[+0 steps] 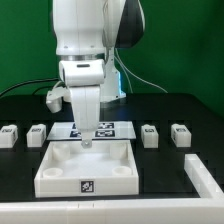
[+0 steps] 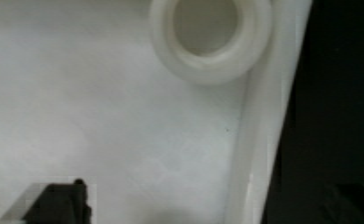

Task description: Assemble one leg

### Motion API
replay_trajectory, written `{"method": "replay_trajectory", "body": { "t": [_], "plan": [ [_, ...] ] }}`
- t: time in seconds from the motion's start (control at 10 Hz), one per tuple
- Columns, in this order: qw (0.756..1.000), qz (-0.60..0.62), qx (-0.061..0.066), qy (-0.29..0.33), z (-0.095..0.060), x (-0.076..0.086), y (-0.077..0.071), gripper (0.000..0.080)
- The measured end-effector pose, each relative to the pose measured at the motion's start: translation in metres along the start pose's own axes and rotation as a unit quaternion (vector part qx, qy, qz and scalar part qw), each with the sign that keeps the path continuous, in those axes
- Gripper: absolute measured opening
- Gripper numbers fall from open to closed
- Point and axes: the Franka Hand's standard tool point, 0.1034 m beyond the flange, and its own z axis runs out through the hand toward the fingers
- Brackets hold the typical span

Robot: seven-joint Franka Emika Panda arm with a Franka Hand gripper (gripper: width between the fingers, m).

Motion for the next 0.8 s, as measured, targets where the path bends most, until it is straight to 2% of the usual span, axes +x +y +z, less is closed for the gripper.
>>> {"method": "replay_trajectory", "body": {
  "t": [0.5,0.8],
  "plan": [
    [1.0,0.003,0.019,0.007,0.023,0.001,-0.008,0.065],
    [1.0,0.012,0.023,0.008,0.026,0.0,-0.011,0.0627]
  ]
}}
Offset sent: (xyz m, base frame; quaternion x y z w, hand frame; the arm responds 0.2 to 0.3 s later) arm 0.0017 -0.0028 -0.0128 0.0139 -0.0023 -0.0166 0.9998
